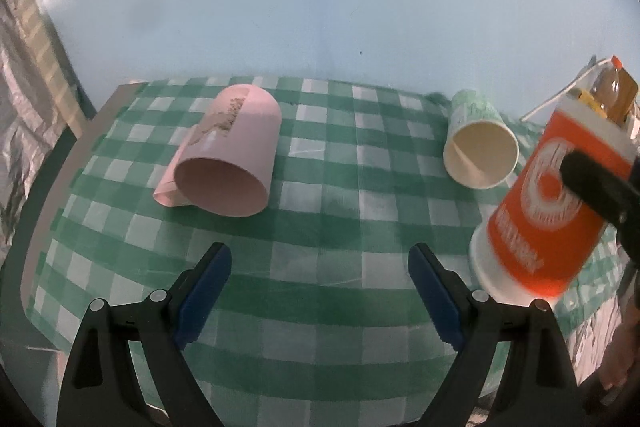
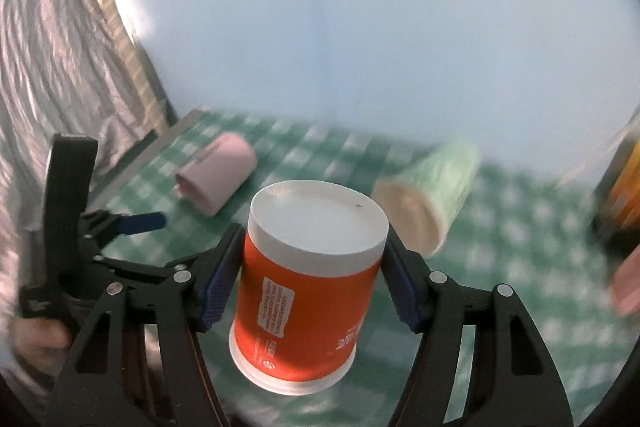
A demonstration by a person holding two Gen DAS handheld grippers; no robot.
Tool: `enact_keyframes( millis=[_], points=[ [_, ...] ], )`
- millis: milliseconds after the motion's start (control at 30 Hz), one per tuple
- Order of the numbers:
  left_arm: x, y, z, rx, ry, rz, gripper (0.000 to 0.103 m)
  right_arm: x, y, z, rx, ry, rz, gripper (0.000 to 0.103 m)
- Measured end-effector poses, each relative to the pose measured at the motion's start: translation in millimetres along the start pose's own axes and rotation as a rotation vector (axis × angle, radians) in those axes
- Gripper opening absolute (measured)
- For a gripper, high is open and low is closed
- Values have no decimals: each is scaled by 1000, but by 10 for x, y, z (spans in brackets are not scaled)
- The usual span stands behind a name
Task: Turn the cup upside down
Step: 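Rotate the orange-red cup in the right gripper so its rim faces down, then lower the inverted orange-red cup onto the cloth and open the right gripper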
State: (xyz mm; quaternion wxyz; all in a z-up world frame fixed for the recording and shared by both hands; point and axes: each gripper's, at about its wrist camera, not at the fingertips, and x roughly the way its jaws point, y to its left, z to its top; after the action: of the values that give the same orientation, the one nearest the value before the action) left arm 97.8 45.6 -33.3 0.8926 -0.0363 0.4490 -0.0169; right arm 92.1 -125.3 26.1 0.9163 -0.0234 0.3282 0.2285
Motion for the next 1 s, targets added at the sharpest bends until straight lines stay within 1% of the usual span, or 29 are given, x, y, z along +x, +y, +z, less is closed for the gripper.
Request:
enact_keyframes(
  millis=[67,100,200,333,533,633,700,767,967,1000],
  points=[
    [-1,-7,-20,-2,-3,-3,92,-66,120,-11,-86,-82,-85,67],
    [8,-6,-30,-3,3,-10,92,-74,162,-24,-115,-116,-105,67],
    [27,-8,-62,2,16,-14,92,-51,198,-88,-131,-186,-145,67],
    [47,26,-80,0,29,-10,92,70,190,-215,-133,-249,-185,67],
    [73,65,-91,-7,36,-12,92,243,176,-371,-113,-241,-214,67],
    [89,60,-104,-7,40,-16,92,244,150,-453,-98,-235,-201,67],
    [109,57,-110,-9,45,-17,92,243,176,-497,-109,-247,-211,67],
    [123,42,-117,-7,50,-21,92,260,195,-531,-117,-239,-207,67],
    [137,25,-123,5,58,-13,92,289,207,-561,-120,-229,-204,67],
    [132,23,-121,5,56,-9,92,285,204,-559,-116,-227,-202,70]
  ],
)
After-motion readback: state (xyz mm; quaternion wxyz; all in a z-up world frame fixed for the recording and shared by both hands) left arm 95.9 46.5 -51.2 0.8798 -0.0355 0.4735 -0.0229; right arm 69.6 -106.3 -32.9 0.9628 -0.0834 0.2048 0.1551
